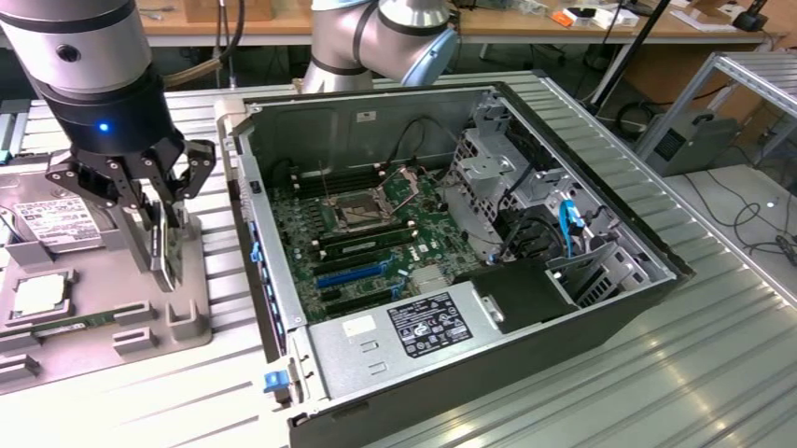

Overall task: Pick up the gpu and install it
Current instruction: 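Pick up the gpu and move the gpu toward the slot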

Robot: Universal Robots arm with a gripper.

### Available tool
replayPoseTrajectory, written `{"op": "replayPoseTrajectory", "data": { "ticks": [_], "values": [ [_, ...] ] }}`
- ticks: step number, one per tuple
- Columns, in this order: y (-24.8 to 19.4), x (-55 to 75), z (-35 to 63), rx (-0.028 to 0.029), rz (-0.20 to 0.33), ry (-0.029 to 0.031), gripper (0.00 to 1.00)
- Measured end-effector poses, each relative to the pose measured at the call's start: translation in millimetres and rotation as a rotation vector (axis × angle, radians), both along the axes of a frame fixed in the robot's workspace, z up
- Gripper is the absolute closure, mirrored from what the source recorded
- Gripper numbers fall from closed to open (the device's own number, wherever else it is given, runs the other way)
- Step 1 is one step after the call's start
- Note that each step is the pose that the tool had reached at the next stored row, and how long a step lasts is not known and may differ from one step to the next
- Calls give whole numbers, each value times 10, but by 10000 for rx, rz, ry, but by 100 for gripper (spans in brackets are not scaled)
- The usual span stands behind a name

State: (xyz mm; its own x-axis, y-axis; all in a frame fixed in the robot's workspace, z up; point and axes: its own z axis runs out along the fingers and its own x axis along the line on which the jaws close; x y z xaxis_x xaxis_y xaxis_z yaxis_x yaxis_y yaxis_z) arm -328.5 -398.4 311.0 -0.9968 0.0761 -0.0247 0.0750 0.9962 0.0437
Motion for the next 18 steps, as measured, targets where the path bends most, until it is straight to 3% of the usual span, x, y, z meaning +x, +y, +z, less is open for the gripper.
{"op": "replayPoseTrajectory", "data": {
  "ticks": [18],
  "values": [
    [0,0,177,0,0,-1,73]
  ]
}}
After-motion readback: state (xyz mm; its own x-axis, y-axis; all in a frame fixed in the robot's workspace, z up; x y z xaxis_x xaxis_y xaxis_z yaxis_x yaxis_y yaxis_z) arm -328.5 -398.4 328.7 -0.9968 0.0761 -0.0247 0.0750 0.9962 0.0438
